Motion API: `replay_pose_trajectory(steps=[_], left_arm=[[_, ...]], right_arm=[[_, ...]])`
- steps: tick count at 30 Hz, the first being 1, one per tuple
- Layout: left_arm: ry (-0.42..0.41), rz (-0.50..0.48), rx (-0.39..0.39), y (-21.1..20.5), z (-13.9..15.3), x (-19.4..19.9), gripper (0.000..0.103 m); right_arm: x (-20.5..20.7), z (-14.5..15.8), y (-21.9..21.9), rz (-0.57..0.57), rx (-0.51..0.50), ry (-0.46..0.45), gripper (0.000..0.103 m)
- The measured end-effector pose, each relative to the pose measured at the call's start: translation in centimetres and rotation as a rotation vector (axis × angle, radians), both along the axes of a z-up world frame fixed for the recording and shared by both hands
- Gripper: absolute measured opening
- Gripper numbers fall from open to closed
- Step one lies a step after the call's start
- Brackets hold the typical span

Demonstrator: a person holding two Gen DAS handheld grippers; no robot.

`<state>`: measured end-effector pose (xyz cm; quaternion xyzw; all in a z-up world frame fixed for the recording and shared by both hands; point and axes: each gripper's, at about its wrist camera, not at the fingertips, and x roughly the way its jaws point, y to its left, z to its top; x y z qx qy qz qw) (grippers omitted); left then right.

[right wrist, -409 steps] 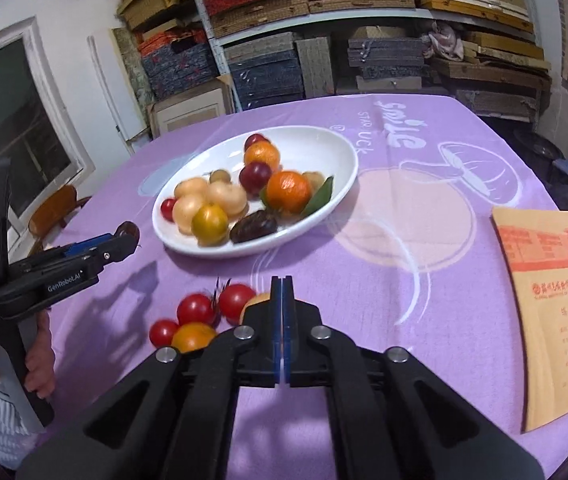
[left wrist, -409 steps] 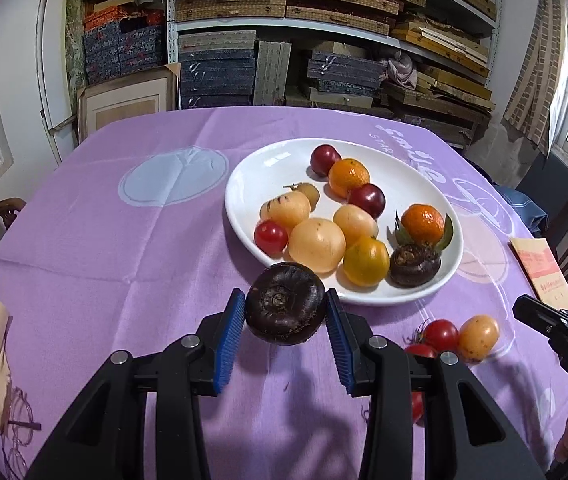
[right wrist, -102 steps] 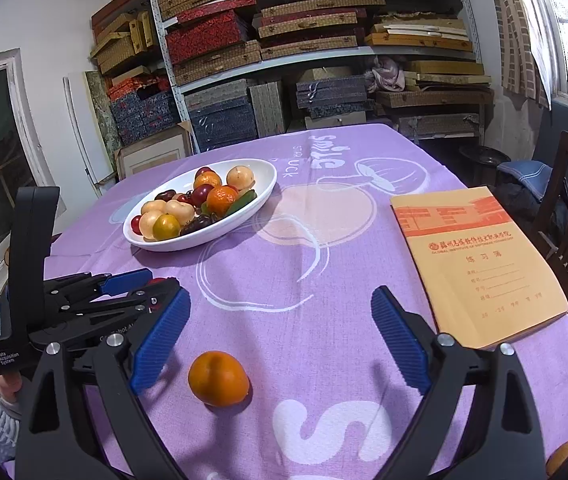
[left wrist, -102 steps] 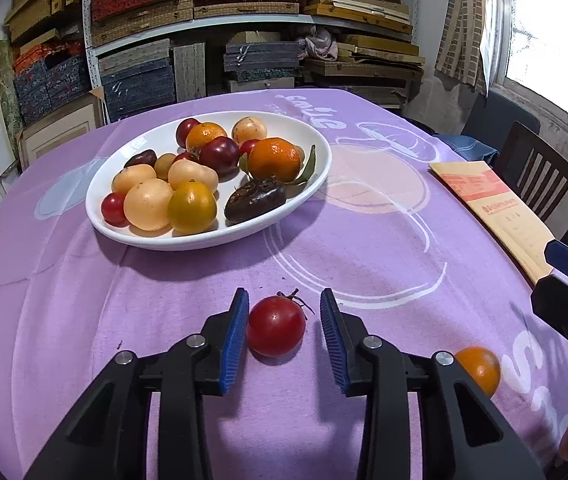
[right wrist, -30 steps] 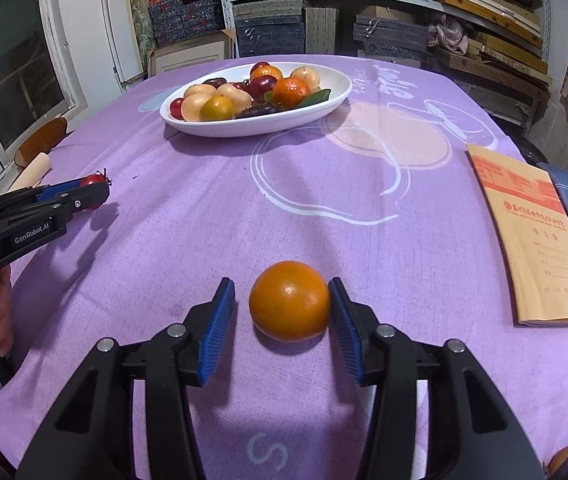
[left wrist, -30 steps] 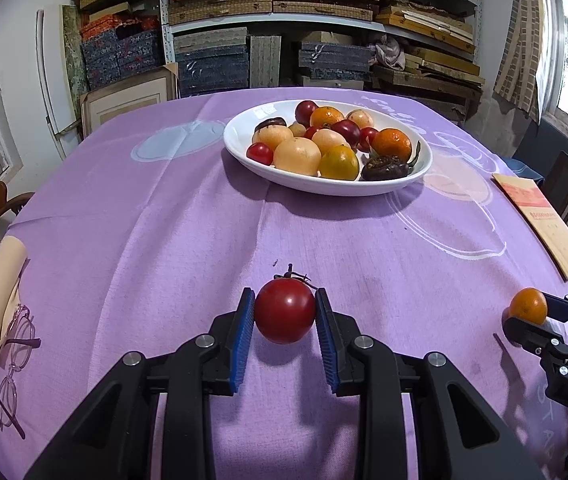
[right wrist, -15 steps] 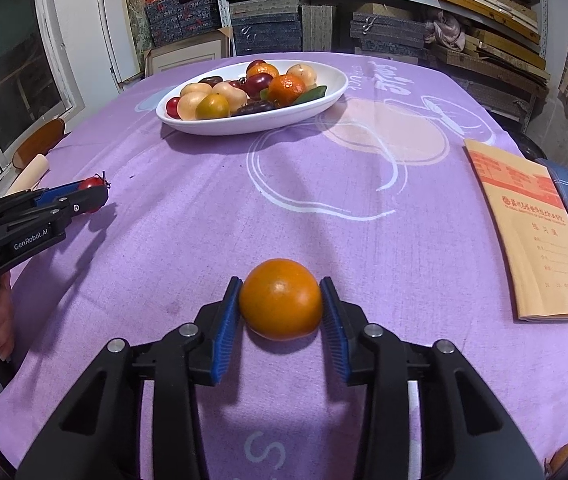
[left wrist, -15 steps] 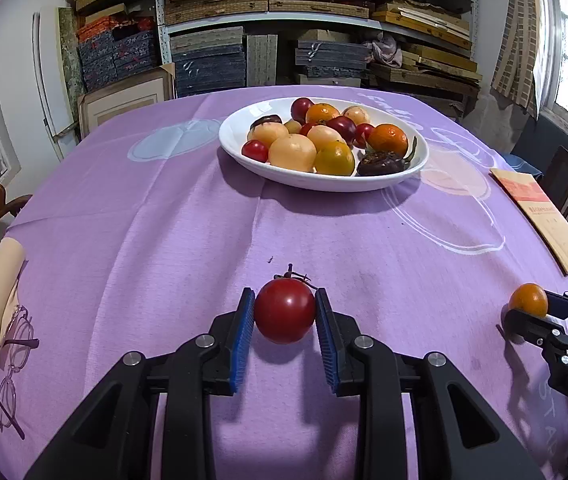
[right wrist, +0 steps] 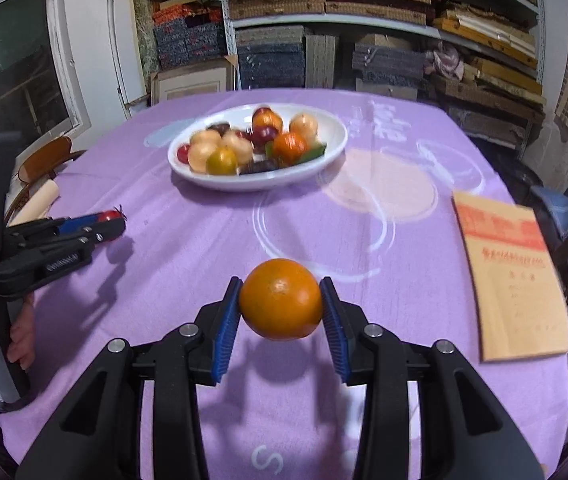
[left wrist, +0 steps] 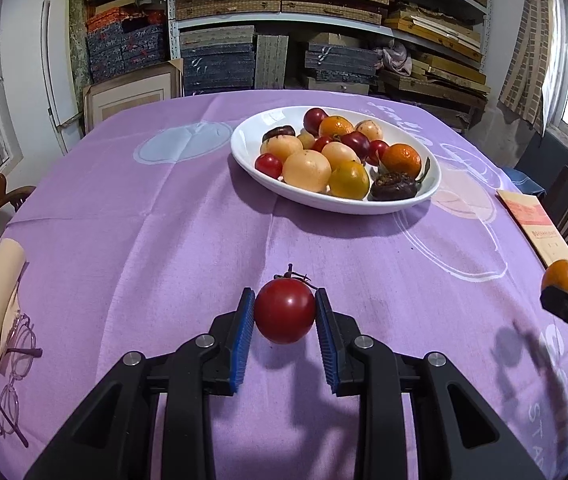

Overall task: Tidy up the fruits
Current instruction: 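Carry both fruits into the white plate and open both tools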

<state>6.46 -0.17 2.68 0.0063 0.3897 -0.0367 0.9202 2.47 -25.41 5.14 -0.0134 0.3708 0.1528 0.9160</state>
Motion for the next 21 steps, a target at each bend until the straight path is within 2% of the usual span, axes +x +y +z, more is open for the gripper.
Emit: replay_pose_trajectory(steps=[6,10,15,21], left_arm=[[-0.07,-0.01,0.046,-0.9,2.9,2.3,0.031],[-0.108,-0.008,0.047,-1.6,4.7,4.1,0.031],[-0.13,-0.005,0.056,-2.2,5.9,6.5,0.031],[-0.134,0.008,0.064,-2.7,6.2,9.8,0.031]], right_arm=[[2.0,4.7,1.6,0.028,-0.009,-0.098,0.039],[4.6,6.8,2.4,0.03,0.005,-0.122,0.039],[8.2,8.0,3.2,0.018,0.026,-0.12,0.039],[12.5,7.8,4.5,0.013,0.037,-0.094,0.039]])
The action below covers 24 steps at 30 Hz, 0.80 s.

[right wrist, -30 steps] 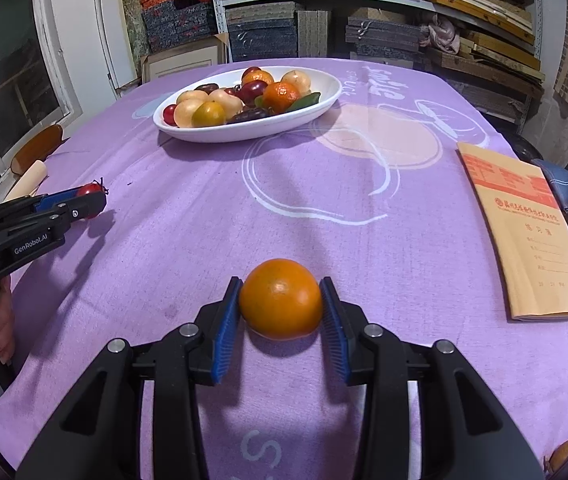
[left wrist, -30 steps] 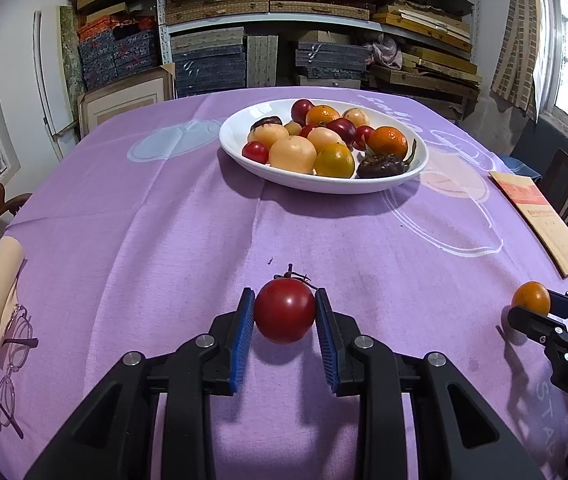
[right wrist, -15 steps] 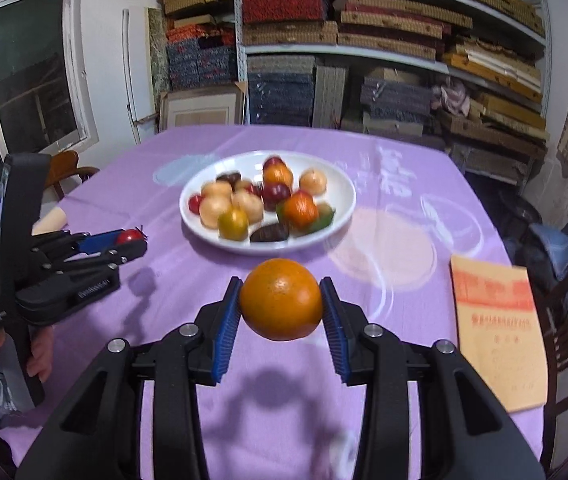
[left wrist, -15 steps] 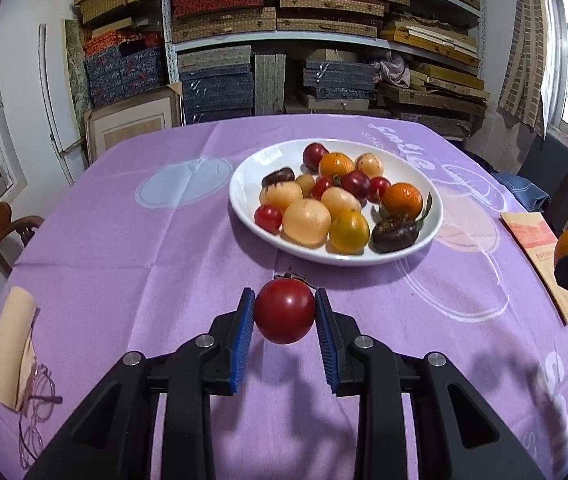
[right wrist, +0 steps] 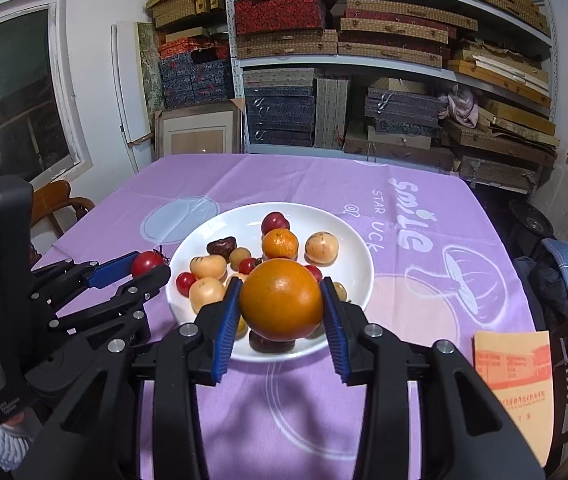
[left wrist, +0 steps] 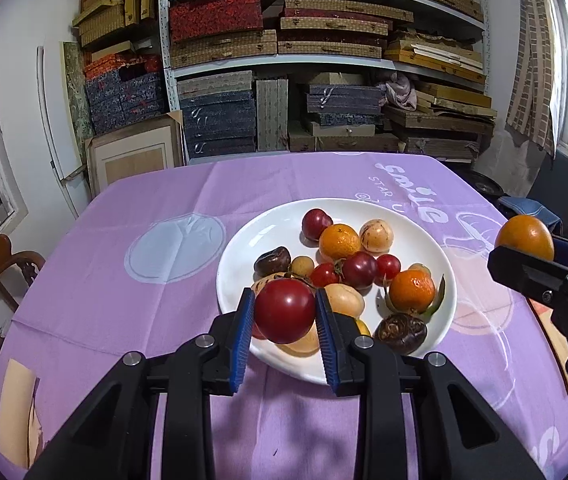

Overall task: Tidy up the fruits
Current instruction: 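Carry both fruits into the white plate and open both tools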

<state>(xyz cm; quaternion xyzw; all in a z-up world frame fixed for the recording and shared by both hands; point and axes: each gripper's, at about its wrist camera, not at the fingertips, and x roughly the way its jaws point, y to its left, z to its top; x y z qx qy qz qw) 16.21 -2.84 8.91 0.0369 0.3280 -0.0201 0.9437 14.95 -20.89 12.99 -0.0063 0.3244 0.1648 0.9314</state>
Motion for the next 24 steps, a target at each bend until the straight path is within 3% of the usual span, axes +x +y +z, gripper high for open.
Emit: replay_pose_trajectory(steps=[20,22,24], left_arm=[[0.074,0.018,0.008,-0.7,-3.7,8.7,0.032],[0.06,0.029,0.015,-0.6,-3.7,8.9,0.034],[0.059,0.042,0.004,-0.2,-3.7,8.9,0.043]], right_arm=[[9.3,-5.5,2.3,-0.019,-0.036,0.095,0.039],[9.5,-5.5,2.5,-0.034,-0.065,0.074,0.043],[9.5,-5.4,2.3,-0.051,-0.071,0.056,0.057]])
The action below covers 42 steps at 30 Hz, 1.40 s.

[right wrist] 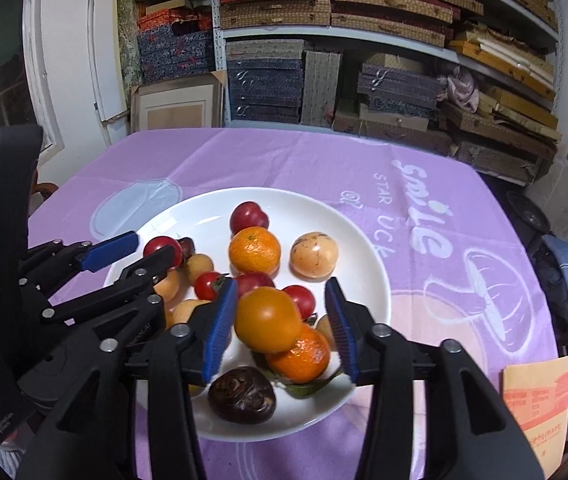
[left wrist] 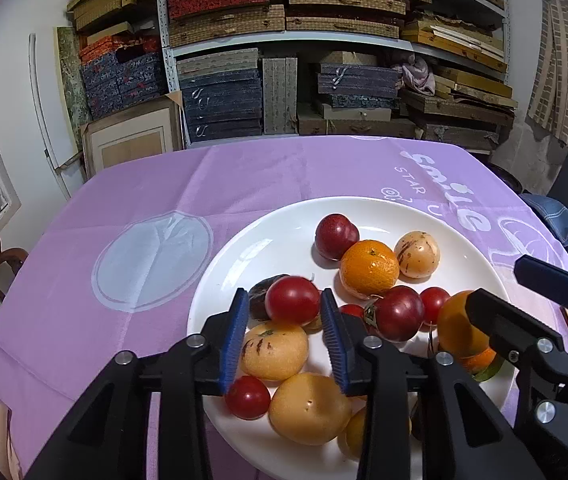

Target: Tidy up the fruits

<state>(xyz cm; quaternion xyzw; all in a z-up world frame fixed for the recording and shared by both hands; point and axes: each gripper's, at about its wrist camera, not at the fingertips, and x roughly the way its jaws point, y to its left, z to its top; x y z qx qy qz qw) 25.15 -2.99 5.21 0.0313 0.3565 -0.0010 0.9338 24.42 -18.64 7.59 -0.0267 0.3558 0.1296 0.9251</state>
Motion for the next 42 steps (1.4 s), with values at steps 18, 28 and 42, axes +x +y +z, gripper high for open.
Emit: replay_pose_trajectory(steps=[18,28,42], left_arm=[[-0.026,0.032,0.013,2.0,0.7,-11.1,0.068],[-0.047,0.094,-0.029,3.2,0.1,-16.3,0.086],[-0.038,0.05,-0.042,2.7,-0.7,-16.8,0.093]], right_arm=[[-11.1,0.3,-1.9,-0.047,0.048,-0.092,0.093],[-16.1,-2.9,-1.6,-0.114,0.008,-0.074,0.099],[-15.6,-4.0,-2.6,-0.136,0.026,-0.03,0.099]])
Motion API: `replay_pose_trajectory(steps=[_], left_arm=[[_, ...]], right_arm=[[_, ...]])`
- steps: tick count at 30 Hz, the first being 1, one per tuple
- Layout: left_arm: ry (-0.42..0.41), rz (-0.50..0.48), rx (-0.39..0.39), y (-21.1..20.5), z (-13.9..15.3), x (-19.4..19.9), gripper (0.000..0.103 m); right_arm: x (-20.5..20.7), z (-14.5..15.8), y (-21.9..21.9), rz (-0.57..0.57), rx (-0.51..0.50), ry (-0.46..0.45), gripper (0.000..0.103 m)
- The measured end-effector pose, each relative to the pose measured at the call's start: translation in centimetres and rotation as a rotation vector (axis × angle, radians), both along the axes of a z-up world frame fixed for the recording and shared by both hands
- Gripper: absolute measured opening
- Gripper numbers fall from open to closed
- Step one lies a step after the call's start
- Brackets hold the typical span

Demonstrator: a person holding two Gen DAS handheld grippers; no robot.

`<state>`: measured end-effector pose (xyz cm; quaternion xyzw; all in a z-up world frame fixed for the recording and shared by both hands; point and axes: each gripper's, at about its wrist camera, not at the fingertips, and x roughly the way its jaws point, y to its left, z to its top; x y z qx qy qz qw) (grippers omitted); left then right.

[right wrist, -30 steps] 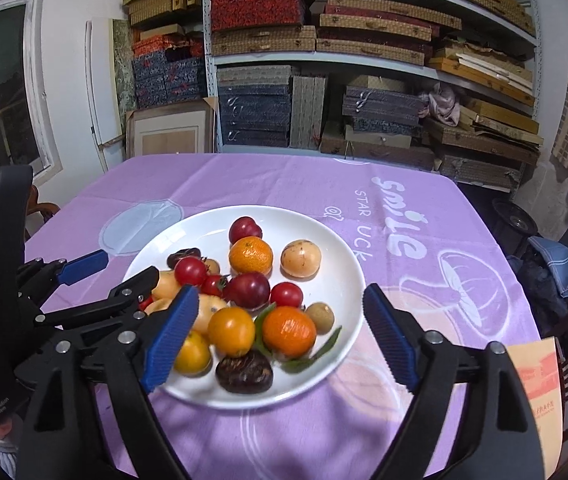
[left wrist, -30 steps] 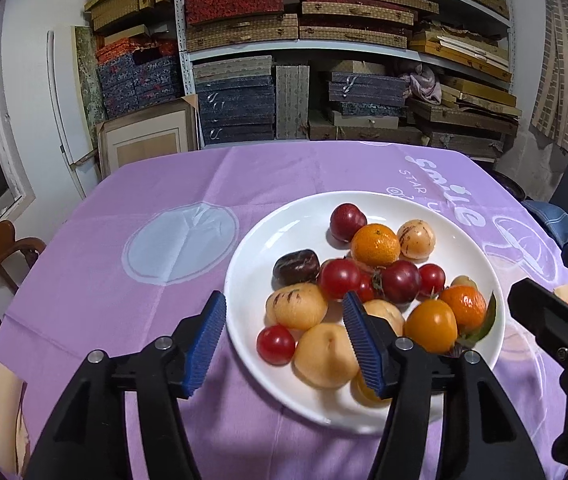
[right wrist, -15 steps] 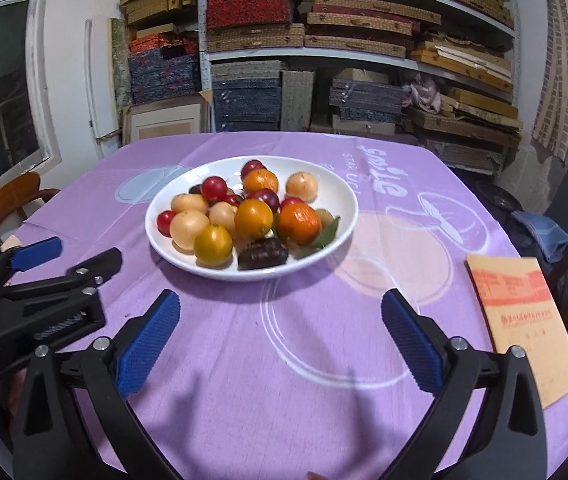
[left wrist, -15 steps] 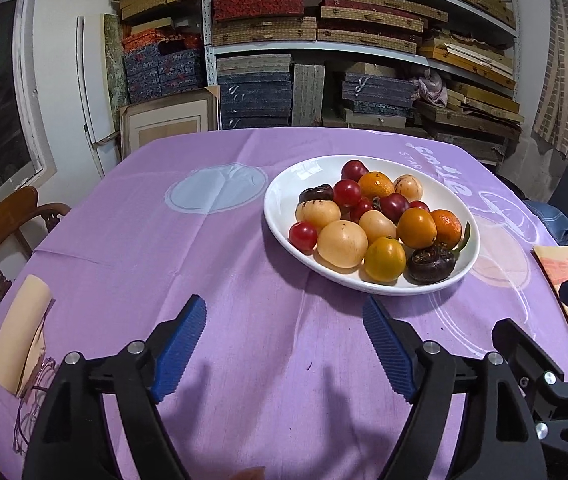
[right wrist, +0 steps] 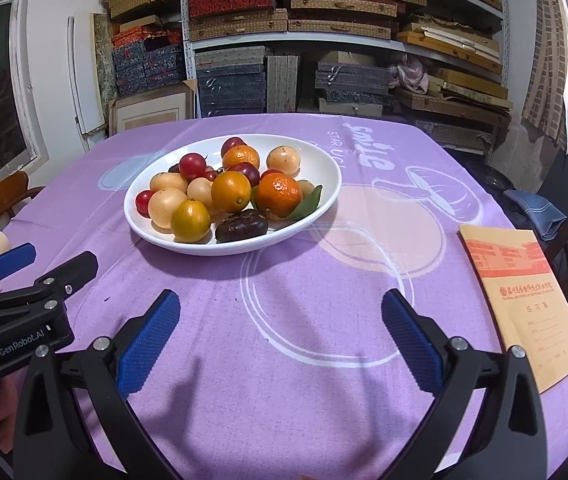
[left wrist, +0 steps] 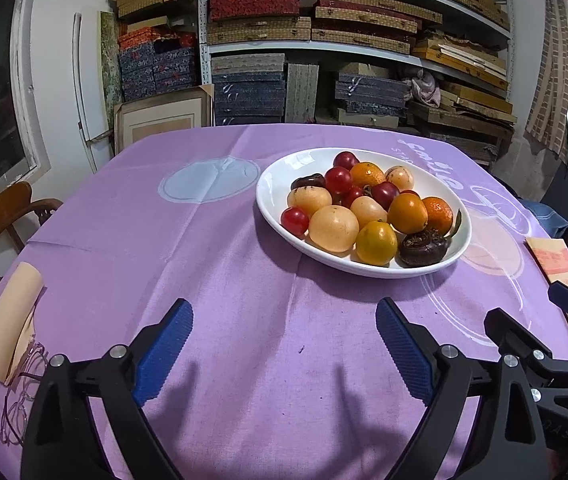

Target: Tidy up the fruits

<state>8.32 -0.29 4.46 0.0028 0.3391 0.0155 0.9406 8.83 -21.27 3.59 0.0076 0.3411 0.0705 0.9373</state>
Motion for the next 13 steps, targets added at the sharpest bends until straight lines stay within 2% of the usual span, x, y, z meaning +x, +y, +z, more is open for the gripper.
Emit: replay_pose_trajectory(steps=[7,13], left_arm=[[0.022,-0.03,-0.001,-0.35,-0.19,0.23,0.093],[0.035,-0.011,-0.009,-0.03,-0.4,0.49,0.093]], right_arm=[[-0.01,0.18,-0.03,0.006,0.009,-0.006,0.099],[-0.02,0.33,-0.08,0.004,0.01,-0.009,0.099]])
